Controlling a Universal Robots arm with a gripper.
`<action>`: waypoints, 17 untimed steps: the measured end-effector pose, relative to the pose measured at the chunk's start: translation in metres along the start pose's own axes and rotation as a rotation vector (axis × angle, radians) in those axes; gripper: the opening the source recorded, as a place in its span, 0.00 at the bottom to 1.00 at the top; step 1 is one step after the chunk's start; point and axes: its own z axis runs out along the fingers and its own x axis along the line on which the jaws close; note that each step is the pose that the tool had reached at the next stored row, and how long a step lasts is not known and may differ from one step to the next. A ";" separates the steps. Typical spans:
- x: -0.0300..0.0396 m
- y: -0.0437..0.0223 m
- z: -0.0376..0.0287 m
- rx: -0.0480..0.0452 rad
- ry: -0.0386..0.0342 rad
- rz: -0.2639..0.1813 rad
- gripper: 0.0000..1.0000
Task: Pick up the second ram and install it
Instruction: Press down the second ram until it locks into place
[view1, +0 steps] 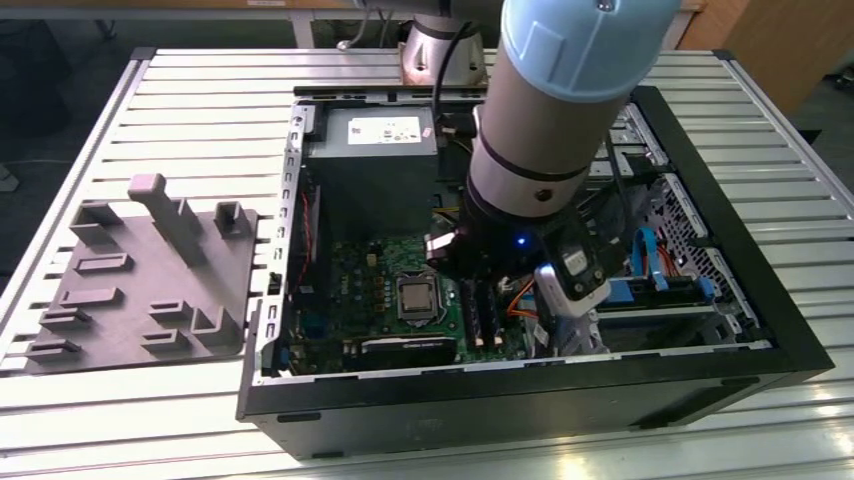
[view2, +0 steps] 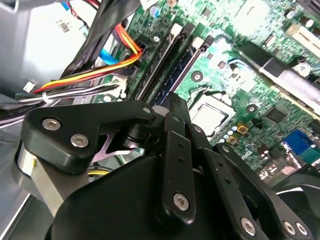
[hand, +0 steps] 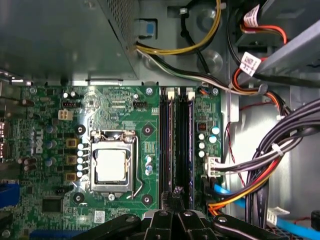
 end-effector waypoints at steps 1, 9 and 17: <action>0.0000 0.0014 0.0001 -0.0001 -0.0001 0.000 0.11; 0.0003 0.0108 0.0008 0.0000 0.0000 0.000 0.11; 0.0003 0.0199 0.0015 -0.0001 -0.0001 0.000 0.11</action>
